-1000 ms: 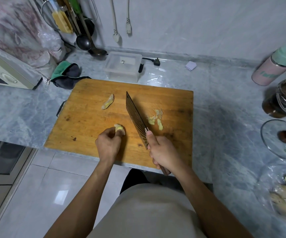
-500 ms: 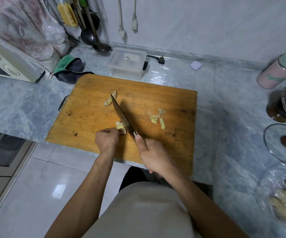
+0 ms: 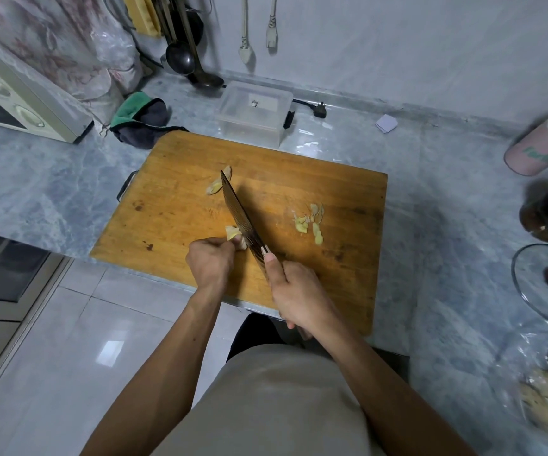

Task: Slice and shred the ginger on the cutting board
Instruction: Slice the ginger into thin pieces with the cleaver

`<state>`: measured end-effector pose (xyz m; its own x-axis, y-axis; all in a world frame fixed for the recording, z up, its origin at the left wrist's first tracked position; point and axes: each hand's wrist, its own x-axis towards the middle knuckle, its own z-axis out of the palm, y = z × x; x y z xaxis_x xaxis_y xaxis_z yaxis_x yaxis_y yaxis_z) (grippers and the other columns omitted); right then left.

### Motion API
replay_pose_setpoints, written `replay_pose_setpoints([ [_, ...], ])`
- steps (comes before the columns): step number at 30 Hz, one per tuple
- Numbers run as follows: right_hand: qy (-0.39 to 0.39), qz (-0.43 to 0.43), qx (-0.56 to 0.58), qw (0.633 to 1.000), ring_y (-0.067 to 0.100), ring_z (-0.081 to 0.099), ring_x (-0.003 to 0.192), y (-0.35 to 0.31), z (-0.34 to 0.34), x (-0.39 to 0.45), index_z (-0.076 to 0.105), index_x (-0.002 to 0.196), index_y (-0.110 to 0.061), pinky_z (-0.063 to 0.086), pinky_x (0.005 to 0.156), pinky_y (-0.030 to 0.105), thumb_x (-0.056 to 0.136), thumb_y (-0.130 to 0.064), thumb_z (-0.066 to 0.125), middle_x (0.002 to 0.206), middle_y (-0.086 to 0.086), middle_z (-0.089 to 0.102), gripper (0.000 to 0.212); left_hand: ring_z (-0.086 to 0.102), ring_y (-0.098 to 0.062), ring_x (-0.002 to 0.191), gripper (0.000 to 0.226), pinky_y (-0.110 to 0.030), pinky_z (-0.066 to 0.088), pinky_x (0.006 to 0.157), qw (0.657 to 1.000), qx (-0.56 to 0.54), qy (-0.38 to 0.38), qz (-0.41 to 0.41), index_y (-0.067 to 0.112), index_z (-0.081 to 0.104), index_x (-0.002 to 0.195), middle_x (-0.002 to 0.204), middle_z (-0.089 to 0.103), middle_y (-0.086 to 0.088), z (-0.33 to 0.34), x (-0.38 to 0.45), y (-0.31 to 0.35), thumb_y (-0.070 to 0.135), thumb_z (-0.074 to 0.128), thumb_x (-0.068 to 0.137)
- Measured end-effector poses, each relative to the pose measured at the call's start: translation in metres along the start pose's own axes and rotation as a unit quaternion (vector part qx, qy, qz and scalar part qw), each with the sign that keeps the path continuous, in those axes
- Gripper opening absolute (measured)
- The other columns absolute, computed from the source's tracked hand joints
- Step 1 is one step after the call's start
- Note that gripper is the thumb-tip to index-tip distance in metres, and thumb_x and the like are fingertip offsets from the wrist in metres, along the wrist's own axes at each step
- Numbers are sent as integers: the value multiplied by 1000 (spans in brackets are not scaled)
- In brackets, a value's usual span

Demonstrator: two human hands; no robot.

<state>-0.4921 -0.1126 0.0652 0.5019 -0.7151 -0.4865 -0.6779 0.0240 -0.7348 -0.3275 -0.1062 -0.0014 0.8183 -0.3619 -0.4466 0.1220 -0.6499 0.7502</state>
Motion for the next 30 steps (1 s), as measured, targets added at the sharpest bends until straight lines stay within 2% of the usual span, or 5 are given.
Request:
replay_pose_setpoints([
  [4,-4,-4,-4,1000,4,50,30,-1,0,-3,48,75,-12,38,35,19,108,-51,23,60,5,50,56,70,-22,87,30,-28,54,83,1000,8,3,11,10,79,92,87,75,-7,1,-1,1,35,83,76],
  [8,-10,-5,-7,1000,5,49,29,-4,-1,-2,49,74,-9,41,36,21,108,-50,20,54,5,50,61,63,-19,82,29,-21,44,76,999,25,6,39,7,77,99,89,72,-5,1,-3,2,30,80,81],
  [12,-1,-12,-3,1000,4,46,28,-7,3,-1,48,73,-8,37,34,19,109,-47,21,51,3,46,60,61,-23,74,23,-24,39,66,999,34,-2,35,8,78,86,75,69,-6,1,1,3,30,76,84],
  [20,-8,-5,14,1000,5,50,33,-9,11,10,51,76,-13,38,34,18,109,-49,22,57,3,50,57,66,-26,84,25,-24,41,70,999,34,-1,21,6,78,89,84,73,-9,2,6,0,30,78,81],
  [30,-20,18,43,999,3,43,28,1,13,19,47,72,-15,35,34,20,107,-53,21,54,4,48,59,61,-18,79,22,-22,43,75,998,31,-3,47,3,76,97,80,64,2,2,1,2,21,77,85],
])
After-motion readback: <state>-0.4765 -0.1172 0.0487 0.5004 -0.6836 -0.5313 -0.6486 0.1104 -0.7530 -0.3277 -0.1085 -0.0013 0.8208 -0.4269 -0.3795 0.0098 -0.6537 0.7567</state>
